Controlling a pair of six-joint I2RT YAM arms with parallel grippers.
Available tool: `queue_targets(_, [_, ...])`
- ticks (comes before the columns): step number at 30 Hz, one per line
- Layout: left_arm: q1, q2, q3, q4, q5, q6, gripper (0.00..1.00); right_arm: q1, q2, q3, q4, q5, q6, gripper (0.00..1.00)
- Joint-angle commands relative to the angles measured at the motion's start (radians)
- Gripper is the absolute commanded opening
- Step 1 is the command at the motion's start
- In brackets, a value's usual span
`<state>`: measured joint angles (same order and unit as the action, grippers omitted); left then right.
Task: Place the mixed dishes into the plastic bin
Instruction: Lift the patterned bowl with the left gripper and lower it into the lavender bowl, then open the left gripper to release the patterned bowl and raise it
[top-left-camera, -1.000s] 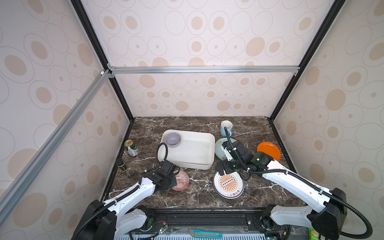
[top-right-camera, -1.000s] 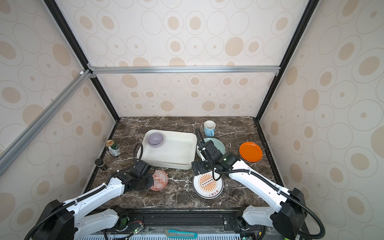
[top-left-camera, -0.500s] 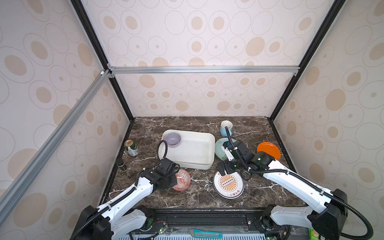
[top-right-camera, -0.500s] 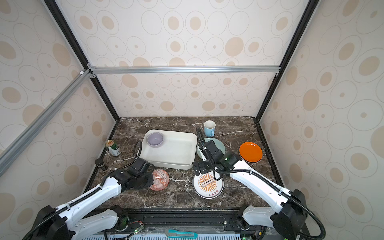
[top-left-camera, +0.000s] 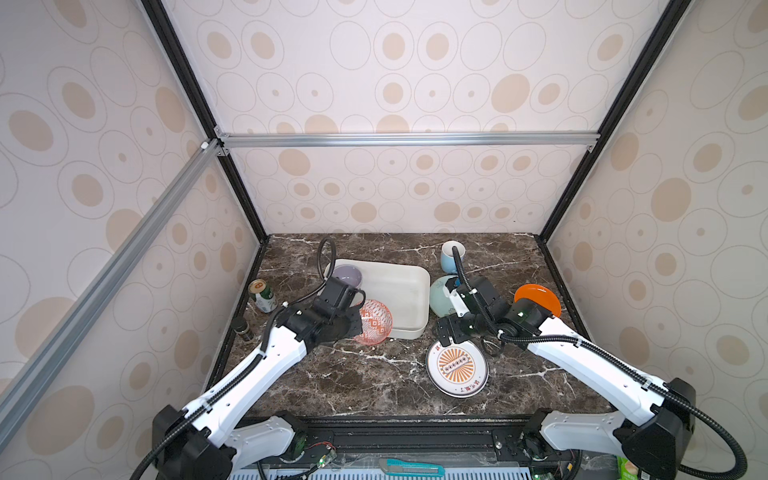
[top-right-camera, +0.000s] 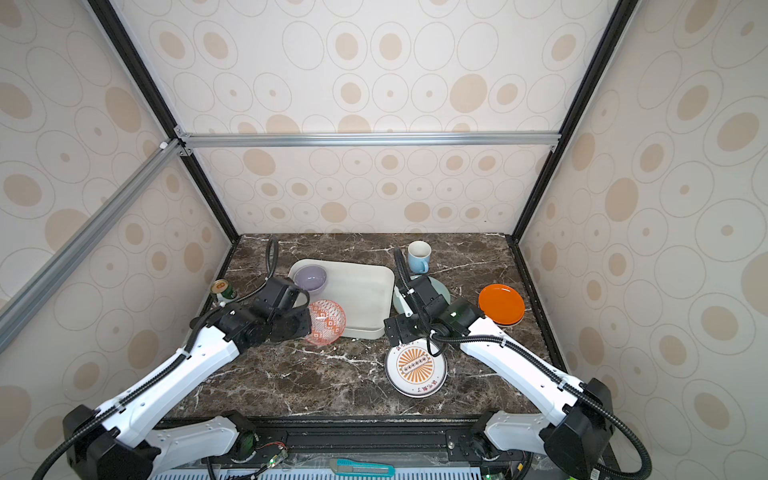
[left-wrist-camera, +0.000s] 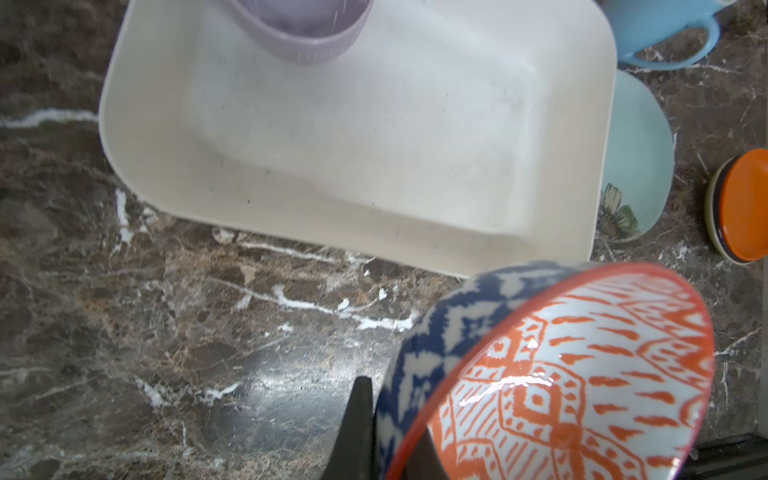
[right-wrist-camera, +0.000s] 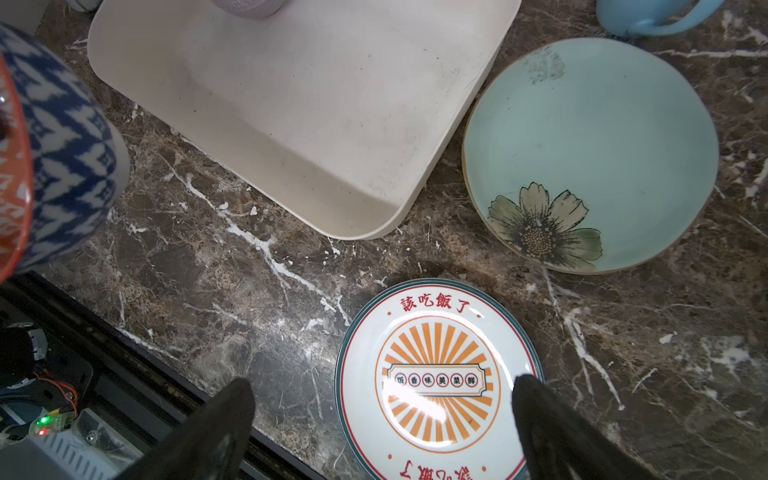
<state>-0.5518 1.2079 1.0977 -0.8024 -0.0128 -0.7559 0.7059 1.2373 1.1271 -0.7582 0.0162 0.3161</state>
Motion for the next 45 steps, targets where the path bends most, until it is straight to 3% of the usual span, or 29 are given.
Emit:
queue_targets(1, [0.047,0.099,0.137,0.016,-0.014,0.107,0.00,-0.018,-0.017,0.048,-0.050,0.014,-0.029,1.00])
queue_targets(12, [0.355,0.443,0.389,0.123,0.121,0.232,0.00,-0.079,-0.100,0.014,-0.061,0.047,-0.035,1.00])
queue_targets(17, [0.423,0.597,0.523,0.141,0.165,0.248,0.00,-0.109,-0.071,0.038,-0.078,0.047,-0.042,1.00])
queue_targets(24, [0.454,0.761,0.627,0.140,0.181,0.270,0.00,-0.127,-0.036,0.057,-0.094,0.057,-0.057,1.00])
queue_targets(32, [0.459,0.782,0.581,0.168,0.180,0.284,0.00,-0.146,0.004,0.068,-0.083,0.043,-0.054,1.00])
queue_targets(40, [0.461,0.784,0.535,0.193,0.190,0.290,0.19,-0.147,0.012,0.071,-0.085,0.028,-0.042,1.00])
queue_targets(45, [0.461,0.777,0.518,0.200,0.197,0.291,0.23,-0.148,-0.002,0.076,-0.095,0.032,-0.050,1.00])
